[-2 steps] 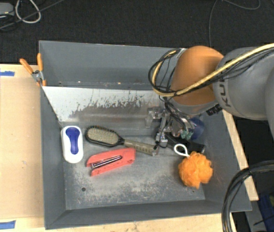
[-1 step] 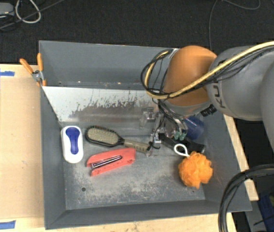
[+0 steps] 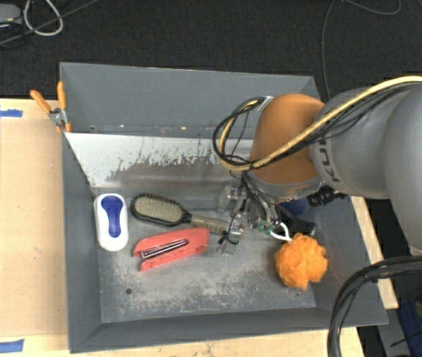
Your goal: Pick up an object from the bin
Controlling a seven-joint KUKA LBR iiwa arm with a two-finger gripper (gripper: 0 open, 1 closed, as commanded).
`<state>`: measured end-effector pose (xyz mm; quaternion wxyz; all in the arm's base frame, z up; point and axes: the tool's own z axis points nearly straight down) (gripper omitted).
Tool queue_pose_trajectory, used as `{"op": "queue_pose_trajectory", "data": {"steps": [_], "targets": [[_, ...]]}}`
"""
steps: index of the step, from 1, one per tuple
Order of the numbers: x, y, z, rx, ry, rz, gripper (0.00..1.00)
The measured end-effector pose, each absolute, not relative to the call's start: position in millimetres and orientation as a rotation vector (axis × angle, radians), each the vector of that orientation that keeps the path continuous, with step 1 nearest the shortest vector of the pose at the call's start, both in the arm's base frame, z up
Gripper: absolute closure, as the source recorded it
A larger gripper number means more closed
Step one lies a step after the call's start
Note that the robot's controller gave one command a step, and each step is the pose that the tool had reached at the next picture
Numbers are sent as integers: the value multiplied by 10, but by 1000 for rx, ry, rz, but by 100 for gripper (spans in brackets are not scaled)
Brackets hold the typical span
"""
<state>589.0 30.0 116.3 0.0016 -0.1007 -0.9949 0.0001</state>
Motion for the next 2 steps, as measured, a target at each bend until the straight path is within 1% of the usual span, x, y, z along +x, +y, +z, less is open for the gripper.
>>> {"op": "queue_pose_trajectory", "data": {"steps": [1,2], "targets": [[5948,573,1681,-237,-3128,-1,0],[6024,569,1776,-170,-3153,-8,0]]}}
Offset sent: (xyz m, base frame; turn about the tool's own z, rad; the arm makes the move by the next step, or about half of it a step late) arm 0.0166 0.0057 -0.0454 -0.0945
